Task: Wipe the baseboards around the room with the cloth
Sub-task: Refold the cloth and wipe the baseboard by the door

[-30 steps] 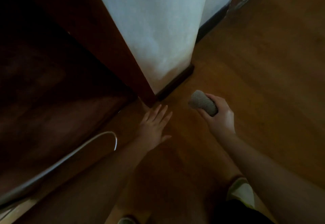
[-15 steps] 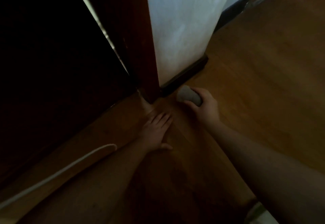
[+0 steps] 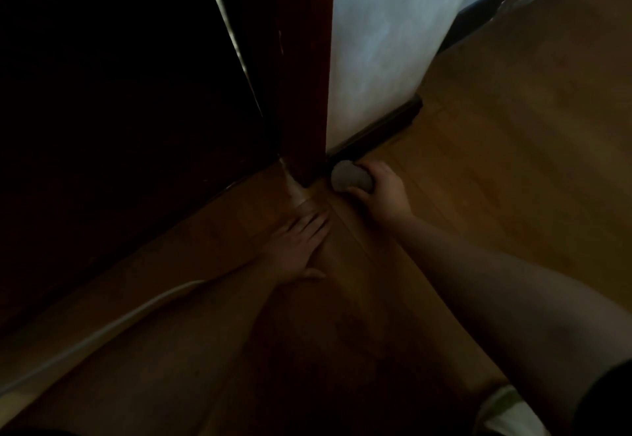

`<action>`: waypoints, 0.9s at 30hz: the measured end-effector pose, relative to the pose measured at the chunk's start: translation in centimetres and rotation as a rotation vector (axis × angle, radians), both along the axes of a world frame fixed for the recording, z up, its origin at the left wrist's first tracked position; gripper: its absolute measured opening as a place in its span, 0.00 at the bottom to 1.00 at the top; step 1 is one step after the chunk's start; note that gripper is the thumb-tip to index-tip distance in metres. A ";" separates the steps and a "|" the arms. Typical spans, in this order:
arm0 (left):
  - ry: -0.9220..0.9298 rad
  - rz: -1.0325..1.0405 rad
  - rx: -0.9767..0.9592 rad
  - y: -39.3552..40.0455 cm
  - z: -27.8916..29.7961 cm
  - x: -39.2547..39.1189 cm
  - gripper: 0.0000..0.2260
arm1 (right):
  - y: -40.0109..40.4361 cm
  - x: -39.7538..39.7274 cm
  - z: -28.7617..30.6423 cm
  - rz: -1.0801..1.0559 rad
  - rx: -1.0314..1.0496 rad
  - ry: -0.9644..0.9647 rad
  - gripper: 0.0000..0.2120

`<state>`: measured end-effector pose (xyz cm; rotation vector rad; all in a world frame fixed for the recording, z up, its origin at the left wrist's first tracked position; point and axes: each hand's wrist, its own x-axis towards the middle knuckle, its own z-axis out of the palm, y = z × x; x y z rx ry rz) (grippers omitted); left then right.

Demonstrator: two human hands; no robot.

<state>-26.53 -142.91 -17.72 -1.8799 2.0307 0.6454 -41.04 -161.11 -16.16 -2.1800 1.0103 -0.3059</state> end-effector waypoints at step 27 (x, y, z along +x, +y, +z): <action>-0.002 -0.041 -0.017 -1.2 -0.7 1.0 0.51 | -17.7 -5.5 2.1 -0.512 -0.029 0.092 0.22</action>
